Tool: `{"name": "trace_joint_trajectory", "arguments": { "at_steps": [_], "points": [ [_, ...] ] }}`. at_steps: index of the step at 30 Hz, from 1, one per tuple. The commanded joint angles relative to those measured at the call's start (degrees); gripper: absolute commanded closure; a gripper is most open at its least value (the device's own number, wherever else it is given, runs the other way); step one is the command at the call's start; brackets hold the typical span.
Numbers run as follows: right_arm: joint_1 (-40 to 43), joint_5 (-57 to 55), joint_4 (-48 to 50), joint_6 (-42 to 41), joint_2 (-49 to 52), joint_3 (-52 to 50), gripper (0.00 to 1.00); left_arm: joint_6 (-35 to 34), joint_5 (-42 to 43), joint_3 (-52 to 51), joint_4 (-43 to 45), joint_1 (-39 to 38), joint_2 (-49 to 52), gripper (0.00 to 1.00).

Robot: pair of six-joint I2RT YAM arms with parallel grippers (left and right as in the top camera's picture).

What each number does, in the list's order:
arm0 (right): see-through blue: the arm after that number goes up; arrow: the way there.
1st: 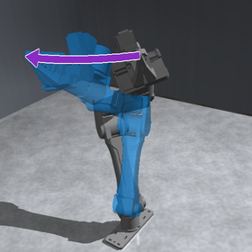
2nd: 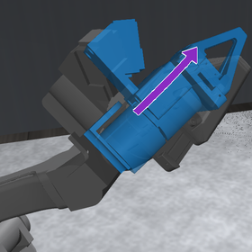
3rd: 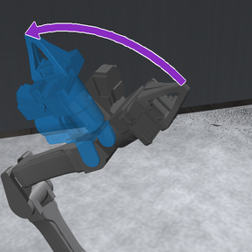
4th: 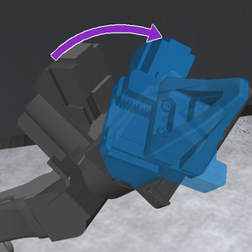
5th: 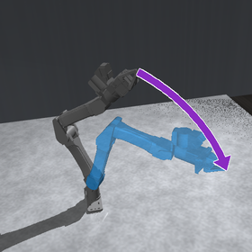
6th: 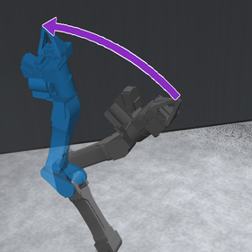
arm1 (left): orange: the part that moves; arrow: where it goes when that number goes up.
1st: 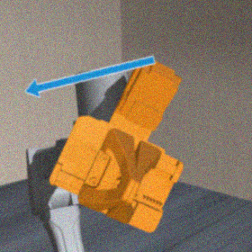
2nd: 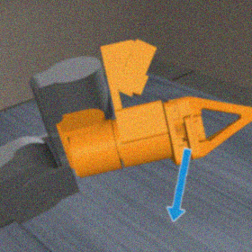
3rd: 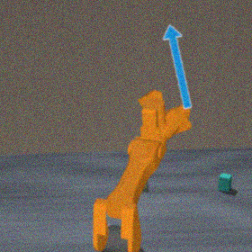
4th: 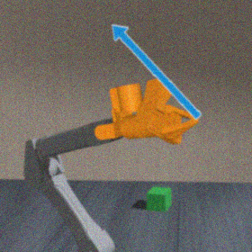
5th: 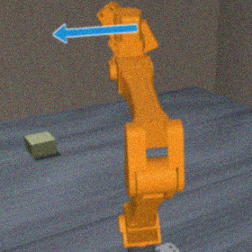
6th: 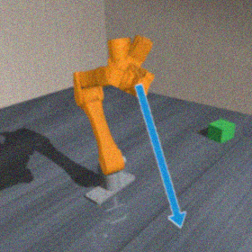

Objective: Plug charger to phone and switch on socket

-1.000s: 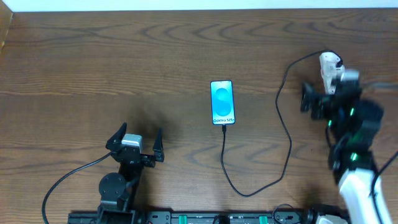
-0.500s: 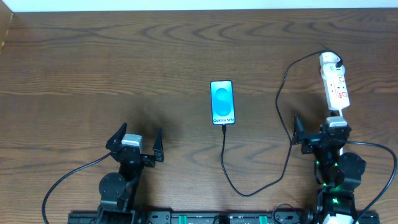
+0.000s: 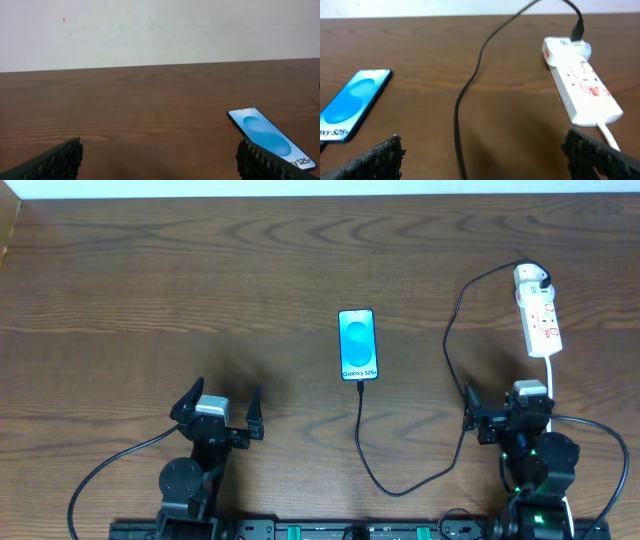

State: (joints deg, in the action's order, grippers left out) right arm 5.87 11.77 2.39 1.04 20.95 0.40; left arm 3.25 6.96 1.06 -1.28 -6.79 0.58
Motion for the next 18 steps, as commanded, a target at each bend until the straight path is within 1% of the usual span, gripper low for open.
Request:
{"name": "trace_joint_trajectory", "arguments": {
  "at_steps": [1, 3, 8, 18],
  "points": [
    [-0.72, -1.38, -3.74, -0.37, -5.27, -0.11, 0.01, 0.59, 0.79, -0.83, -2.16, 0.28, -0.35, 0.02],
    [-0.72, -2.01, -6.08, -0.7, -8.11, -0.09, 0.01, 0.59, 0.79, -0.83, -2.16, 0.28, -0.35, 0.02],
    [-0.74, -3.28, -6.08, -2.12, -12.5, -0.09, 0.01, 0.59, 0.79, -0.83, -2.16, 0.28, -0.35, 0.02],
    [-5.33, -3.3, -6.05, -2.27, -16.04, -0.09, 0.01, 0.59, 0.79, -0.83, -2.16, 0.28, -0.35, 0.02]
  ]
}}
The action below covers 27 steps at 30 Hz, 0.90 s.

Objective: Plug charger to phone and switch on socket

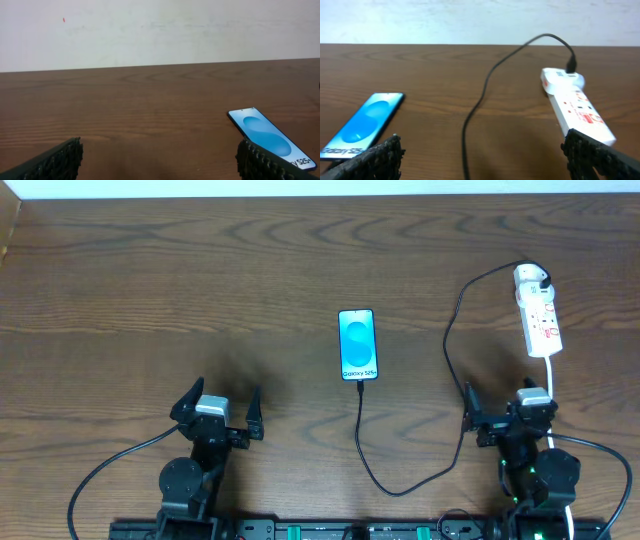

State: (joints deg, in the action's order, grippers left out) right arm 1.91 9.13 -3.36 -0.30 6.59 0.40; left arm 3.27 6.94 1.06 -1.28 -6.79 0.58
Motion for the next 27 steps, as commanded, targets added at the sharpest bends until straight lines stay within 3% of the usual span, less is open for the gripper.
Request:
{"name": "trace_joint_trajectory", "arguments": {
  "at_steps": [1, 4, 27],
  "points": [
    [-1.75, -0.76, -0.33, -0.9, -2.71, -0.09, 0.01, 0.57, 0.81, -0.83, -2.16, 0.28, -0.35, 0.02],
    [-1.92, -1.75, -0.28, -0.66, -6.56, -0.09, 0.01, 0.57, 0.81, -0.83, -2.16, 0.28, -0.35, 0.02],
    [-1.9, -2.78, -0.5, -0.31, -6.27, -0.09, 0.01, 0.57, 0.81, -0.83, -2.16, 0.28, -0.35, 0.02]
  ]
}}
